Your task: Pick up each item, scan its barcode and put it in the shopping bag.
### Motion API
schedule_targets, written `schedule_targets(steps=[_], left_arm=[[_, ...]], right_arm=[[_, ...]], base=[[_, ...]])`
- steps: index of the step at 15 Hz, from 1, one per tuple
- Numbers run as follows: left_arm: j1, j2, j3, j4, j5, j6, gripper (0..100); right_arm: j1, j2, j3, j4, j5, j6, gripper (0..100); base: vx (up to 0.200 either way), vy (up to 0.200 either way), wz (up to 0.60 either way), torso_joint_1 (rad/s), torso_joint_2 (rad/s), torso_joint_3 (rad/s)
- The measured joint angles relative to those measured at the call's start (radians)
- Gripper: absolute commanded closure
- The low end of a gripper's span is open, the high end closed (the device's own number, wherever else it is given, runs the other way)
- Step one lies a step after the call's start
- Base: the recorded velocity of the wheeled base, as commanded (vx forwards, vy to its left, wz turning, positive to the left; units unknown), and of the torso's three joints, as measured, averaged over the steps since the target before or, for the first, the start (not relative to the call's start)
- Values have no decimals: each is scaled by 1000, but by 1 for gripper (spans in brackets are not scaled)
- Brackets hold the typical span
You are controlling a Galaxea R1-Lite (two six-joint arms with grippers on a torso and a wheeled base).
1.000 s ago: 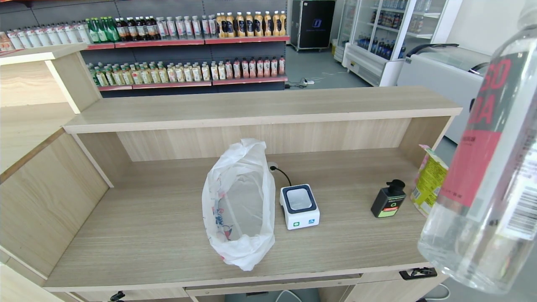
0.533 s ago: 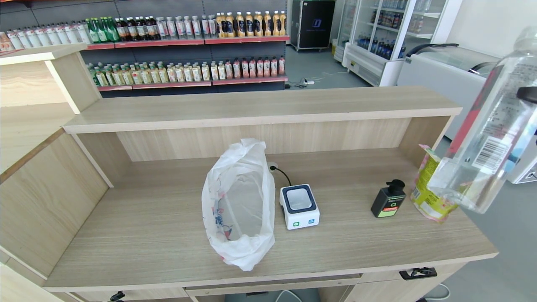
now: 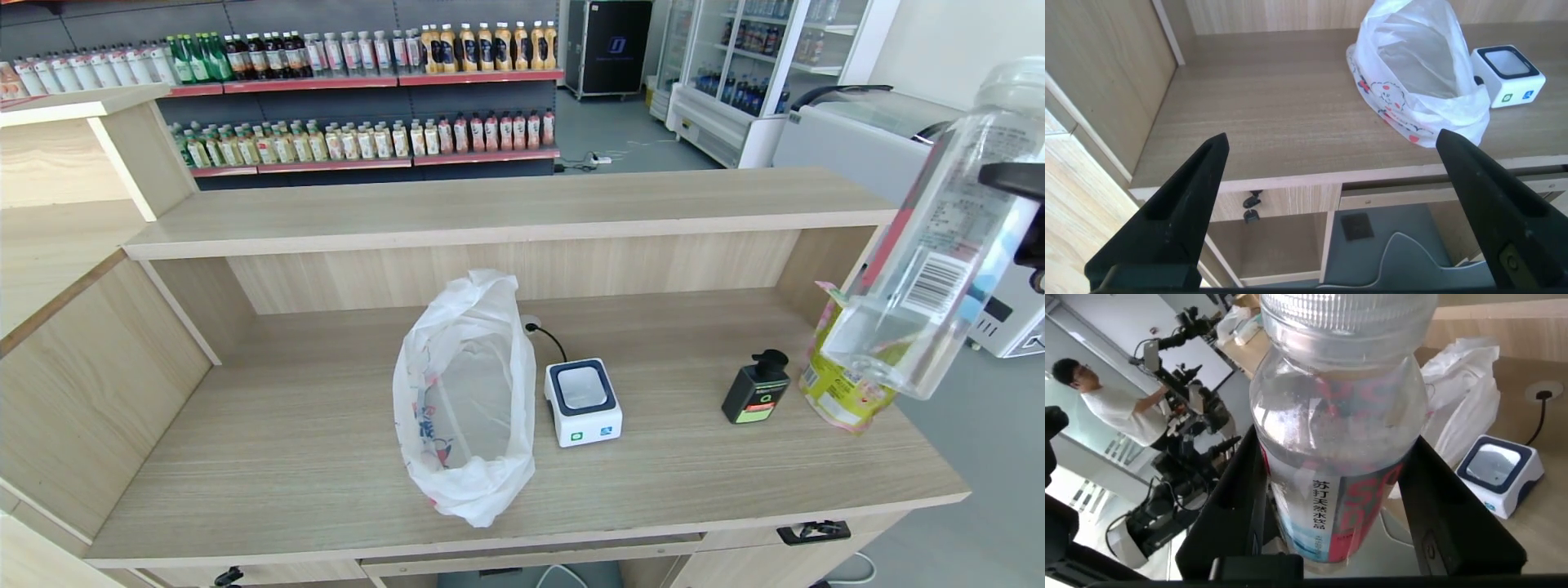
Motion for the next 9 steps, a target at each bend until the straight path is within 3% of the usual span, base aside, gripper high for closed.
schedule_targets(steps=[2, 5, 7, 9], left_arm=[[0, 0, 0, 0, 0, 0, 0], [0, 0, 0, 0, 0, 0, 0], [0, 0, 0, 0, 0, 0, 0], [0, 0, 0, 0, 0, 0, 0]], right_arm=[[40, -8, -26, 66, -64, -4, 100], [130, -29, -29, 129, -262, -33, 100], [166, -33, -18, 163, -324, -182, 100], [185, -29, -3, 214, -418, -433, 100]], base=[[0, 0, 0, 0, 0, 0], [0, 0, 0, 0, 0, 0], [0, 0, 0, 0, 0, 0], [0, 0, 0, 0, 0, 0]])
